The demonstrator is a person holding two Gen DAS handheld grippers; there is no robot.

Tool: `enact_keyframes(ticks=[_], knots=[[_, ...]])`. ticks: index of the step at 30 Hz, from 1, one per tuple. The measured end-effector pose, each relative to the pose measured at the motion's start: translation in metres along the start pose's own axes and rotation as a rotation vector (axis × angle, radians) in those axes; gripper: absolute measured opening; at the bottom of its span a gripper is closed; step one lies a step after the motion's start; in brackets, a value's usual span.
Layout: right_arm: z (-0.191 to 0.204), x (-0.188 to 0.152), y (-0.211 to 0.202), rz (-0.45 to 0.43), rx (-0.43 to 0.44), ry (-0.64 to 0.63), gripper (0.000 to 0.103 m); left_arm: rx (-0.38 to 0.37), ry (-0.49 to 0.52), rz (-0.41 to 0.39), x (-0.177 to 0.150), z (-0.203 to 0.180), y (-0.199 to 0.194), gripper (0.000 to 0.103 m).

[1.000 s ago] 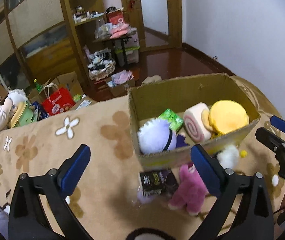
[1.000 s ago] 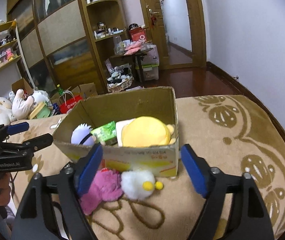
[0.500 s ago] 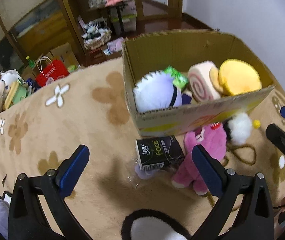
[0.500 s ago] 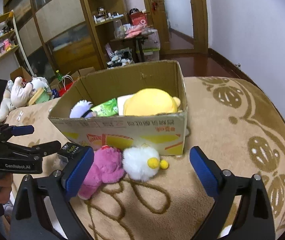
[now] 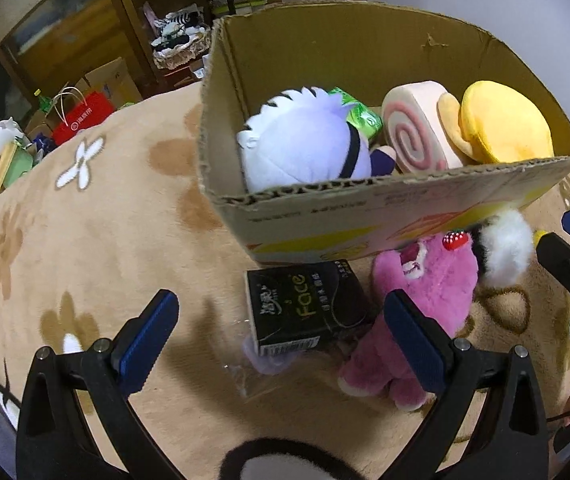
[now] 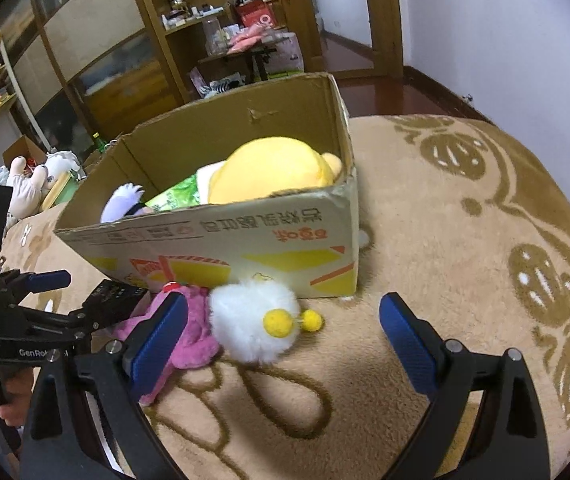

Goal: Organize soft objects
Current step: 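Grasp the black Face tissue pack with the left tool while the right tool grasps the white chick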

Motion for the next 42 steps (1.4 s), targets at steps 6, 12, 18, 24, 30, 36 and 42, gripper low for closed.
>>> enact_keyframes(ticks=[6, 12, 18, 24, 30, 36, 42], knots=[[-0.005, 0.000, 0.013, 0.046, -0.001, 0.021, 0.101, 0.002, -0.008, 0.023, 0.002, -0.001, 0.011, 0.101], [-0.007, -0.001, 0.024, 0.080, 0.012, 0.044, 0.101, -0.019, -0.023, 0.037, 0.003, -0.001, 0.017, 0.101], [-0.006, -0.001, 0.036, 0.114, 0.019, 0.047, 0.098, -0.014, -0.017, 0.035, 0.006, 0.000, 0.021, 0.100], [-0.006, -0.002, 0.046, 0.150, 0.029, 0.044, 0.082, -0.057, -0.040, 0.061, 0.009, 0.000, 0.030, 0.090], [-0.003, -0.001, 0.050, 0.160, 0.043, 0.040, 0.074, -0.082, -0.046, 0.074, 0.012, 0.003, 0.036, 0.080], [-0.002, -0.002, 0.052, 0.167, 0.043, 0.028, 0.060, -0.066, -0.054, 0.087, 0.011, 0.007, 0.040, 0.069], [0.004, -0.005, 0.048, 0.163, 0.034, 0.008, 0.040, -0.072, -0.057, 0.081, 0.008, 0.010, 0.038, 0.067]])
Point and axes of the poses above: each gripper's, at about its wrist camera, not at the fingertips, and y roughly the way its jaws point, z to its left, x to its top, the point moved 9 cm from there along y, roughly the way its jaws point, and after that the axes turned 15 degrees about z, right-handed, at the moved point
